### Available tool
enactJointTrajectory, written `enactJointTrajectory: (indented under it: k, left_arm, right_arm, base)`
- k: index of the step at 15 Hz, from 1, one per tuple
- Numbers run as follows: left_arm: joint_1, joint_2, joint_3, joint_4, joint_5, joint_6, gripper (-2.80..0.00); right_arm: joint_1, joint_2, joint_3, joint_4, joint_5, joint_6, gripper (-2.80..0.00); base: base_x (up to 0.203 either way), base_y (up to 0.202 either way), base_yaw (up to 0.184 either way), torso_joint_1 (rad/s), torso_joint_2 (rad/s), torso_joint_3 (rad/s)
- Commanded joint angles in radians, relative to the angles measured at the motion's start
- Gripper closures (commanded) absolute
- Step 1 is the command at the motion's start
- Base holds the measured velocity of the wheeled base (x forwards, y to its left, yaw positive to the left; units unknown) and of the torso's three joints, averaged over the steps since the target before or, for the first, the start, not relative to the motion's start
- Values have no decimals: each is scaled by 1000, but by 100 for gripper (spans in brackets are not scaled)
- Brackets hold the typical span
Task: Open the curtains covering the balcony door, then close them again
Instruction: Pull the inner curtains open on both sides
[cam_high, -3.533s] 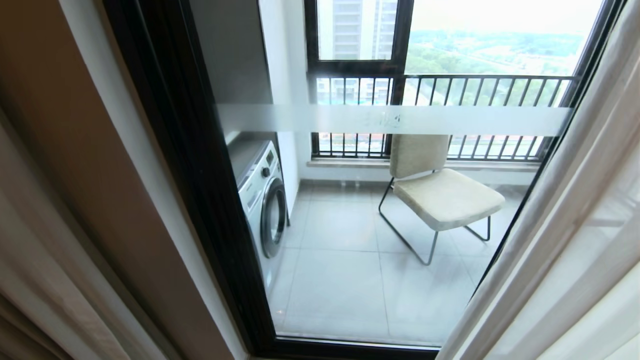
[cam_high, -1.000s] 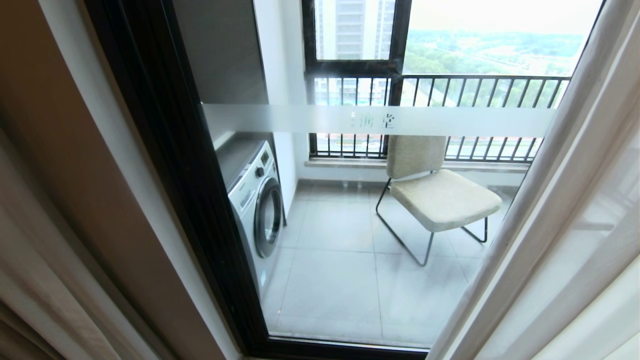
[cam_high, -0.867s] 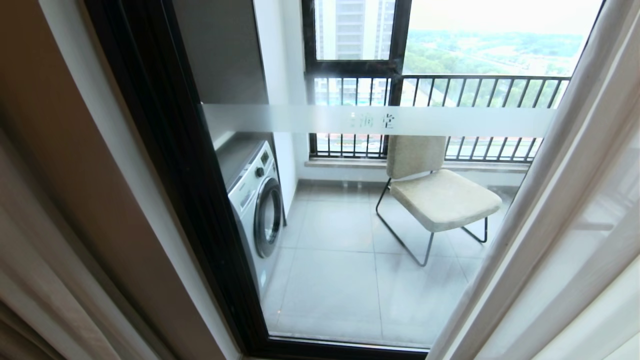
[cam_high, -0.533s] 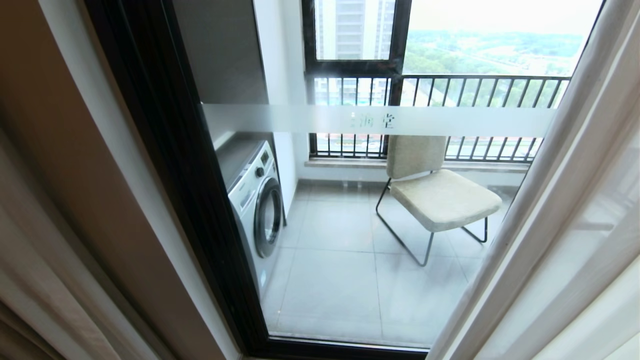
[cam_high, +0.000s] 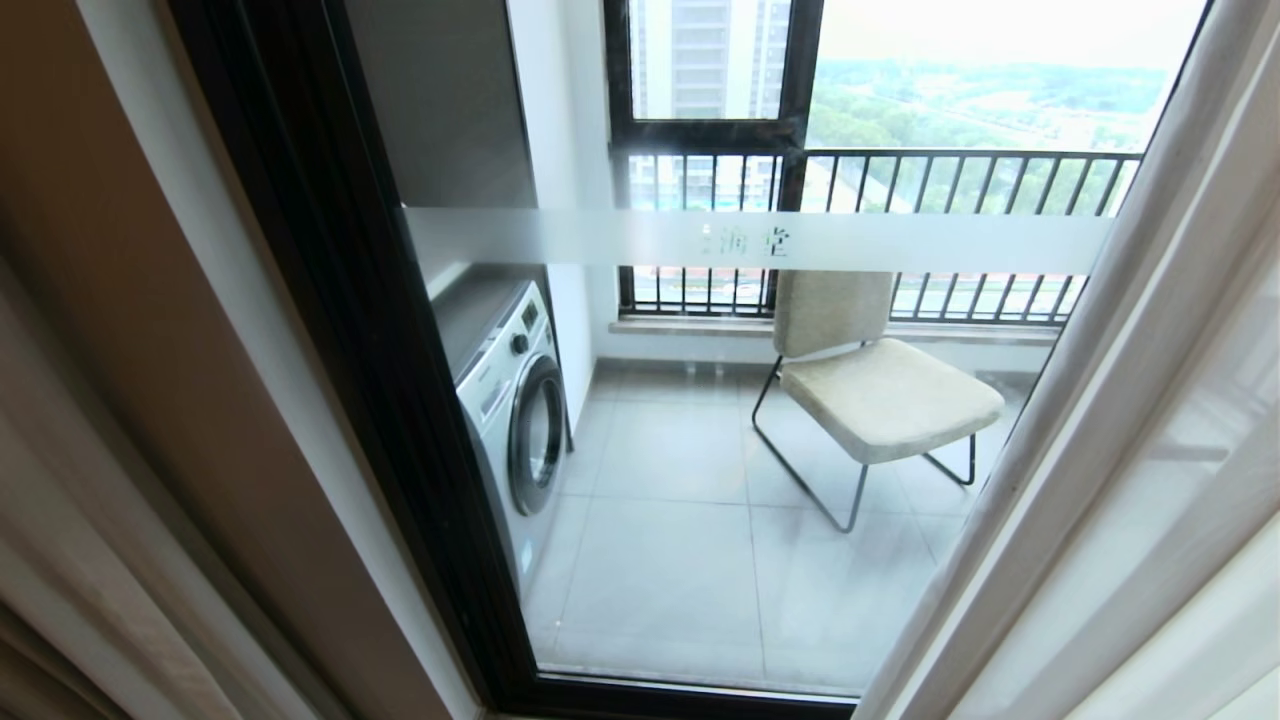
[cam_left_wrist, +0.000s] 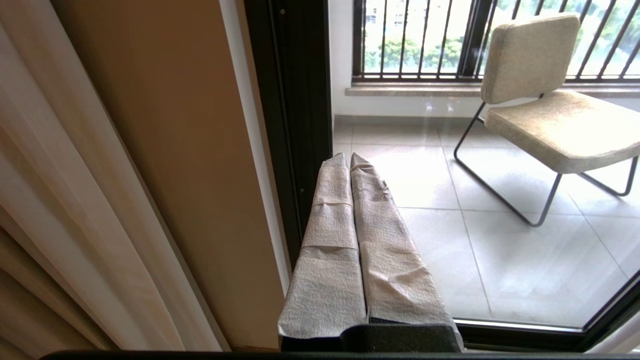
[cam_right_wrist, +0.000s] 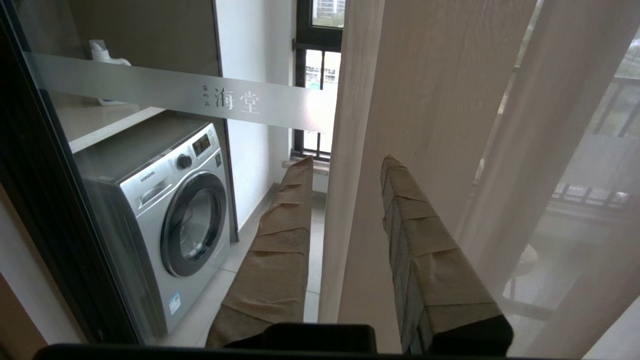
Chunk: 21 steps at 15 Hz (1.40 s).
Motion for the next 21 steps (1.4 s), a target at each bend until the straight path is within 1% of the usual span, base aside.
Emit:
enactJointTrajectory:
  k: [1, 5, 10, 14, 16, 18, 21]
  left_arm:
    - [-1, 0, 0, -1, 0, -1, 0]
    - [1, 0, 0, -1, 0, 1, 0]
    - [1, 0, 0, -1, 0, -1, 0]
    - [1, 0, 0, -1, 2, 0, 0]
    - [1, 0, 0, -1, 2, -1, 0]
    - [1, 0, 0, -1, 2, -1, 0]
    - [1, 0, 0, -1, 2, -1, 0]
  right_arm:
    - [1, 116, -41, -20, 0, -2, -280]
    - [0, 198, -82, -103, -5, -6, -280]
    - [-4, 261, -141, -107, -7, -11, -280]
    - [-8, 352, -206, -127, -9, -37, -280]
    - [-8, 415, -228, -194, -22, -43, -280]
    - [-8, 470, -259, -228, -56, -65, -280]
    - [-8, 542, -308, -274, -96, -73, -280]
  base:
    - [0, 0, 0, 0, 0, 0]
    - [0, 0, 0, 0, 0, 0]
    - [0, 0, 0, 0, 0, 0]
    - [0, 0, 0, 0, 0, 0]
    - [0, 0, 0, 0, 0, 0]
    - [0, 0, 0, 0, 0, 0]
    - [0, 0, 0, 0, 0, 0]
